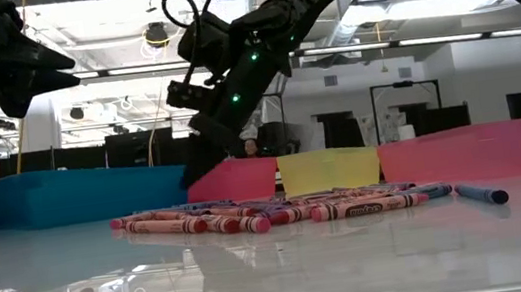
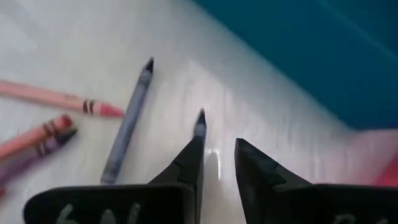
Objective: Sort crayons
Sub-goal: Put the blue crayon into the blue bin, then put the red crayon into the yellow bin
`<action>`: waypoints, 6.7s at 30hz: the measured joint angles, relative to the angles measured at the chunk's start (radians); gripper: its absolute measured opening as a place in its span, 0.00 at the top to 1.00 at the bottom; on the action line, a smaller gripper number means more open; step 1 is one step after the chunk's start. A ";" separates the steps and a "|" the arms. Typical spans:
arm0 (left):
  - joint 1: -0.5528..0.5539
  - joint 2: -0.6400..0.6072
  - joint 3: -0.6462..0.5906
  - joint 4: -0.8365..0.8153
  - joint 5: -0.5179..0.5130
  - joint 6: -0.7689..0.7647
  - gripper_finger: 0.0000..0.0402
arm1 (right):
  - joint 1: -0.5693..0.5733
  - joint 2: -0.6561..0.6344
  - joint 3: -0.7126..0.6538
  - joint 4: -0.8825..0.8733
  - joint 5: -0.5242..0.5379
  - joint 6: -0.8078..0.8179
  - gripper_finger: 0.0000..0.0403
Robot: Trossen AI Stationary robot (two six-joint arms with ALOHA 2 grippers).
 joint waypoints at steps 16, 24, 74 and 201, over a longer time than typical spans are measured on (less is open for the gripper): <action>0.000 0.000 0.000 -0.019 0.000 -0.008 0.64 | 0.001 0.053 0.003 -0.003 0.005 0.005 0.78; 0.000 0.000 0.000 -0.019 -0.003 -0.008 0.64 | -0.002 0.050 0.002 0.005 -0.002 -0.018 0.78; 0.000 0.000 0.000 -0.047 0.001 -0.037 0.64 | 0.028 0.004 0.004 -0.278 -0.008 -0.134 0.72; 0.000 0.000 0.003 0.061 0.003 -0.012 0.64 | 0.013 -0.407 0.126 -1.054 0.293 0.424 0.82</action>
